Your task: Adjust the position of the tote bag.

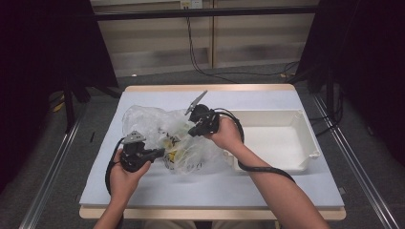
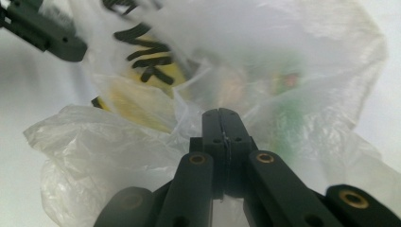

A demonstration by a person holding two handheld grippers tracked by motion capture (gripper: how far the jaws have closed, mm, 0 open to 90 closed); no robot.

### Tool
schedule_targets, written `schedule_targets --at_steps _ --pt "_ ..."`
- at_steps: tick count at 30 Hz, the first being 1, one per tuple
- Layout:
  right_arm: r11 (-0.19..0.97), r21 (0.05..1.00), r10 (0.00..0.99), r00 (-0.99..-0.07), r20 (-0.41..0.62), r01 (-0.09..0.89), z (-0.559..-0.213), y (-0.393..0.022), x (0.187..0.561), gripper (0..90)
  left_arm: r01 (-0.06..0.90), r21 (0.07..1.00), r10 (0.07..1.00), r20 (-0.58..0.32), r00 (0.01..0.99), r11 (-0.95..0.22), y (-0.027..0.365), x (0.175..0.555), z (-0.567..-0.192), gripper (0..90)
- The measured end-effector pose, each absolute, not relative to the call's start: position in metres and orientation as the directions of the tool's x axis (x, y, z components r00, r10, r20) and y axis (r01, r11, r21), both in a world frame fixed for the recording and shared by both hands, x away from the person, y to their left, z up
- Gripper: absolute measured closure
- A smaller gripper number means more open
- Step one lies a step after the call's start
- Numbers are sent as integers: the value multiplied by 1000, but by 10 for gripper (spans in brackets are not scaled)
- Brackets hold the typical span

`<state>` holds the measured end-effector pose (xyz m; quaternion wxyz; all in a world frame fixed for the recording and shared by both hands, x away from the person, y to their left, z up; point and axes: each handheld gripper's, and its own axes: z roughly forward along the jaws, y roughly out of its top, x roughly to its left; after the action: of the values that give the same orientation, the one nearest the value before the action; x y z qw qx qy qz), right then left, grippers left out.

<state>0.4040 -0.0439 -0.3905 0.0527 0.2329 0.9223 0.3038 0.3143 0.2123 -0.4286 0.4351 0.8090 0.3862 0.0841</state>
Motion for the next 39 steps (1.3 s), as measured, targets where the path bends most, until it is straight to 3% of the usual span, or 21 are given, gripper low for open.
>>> schedule_targets --at_steps 11,24,39 --pt "543 702 576 -813 88 461 -379 -91 441 900 632 710 716 -261 647 -312 233 305 -443 900" --pt "423 736 695 -710 111 528 -393 -127 485 900 683 635 729 -266 631 -360 246 300 -460 900" --pt "403 725 744 -661 97 559 -399 -138 503 900 717 598 736 -292 610 -357 254 299 -467 900"
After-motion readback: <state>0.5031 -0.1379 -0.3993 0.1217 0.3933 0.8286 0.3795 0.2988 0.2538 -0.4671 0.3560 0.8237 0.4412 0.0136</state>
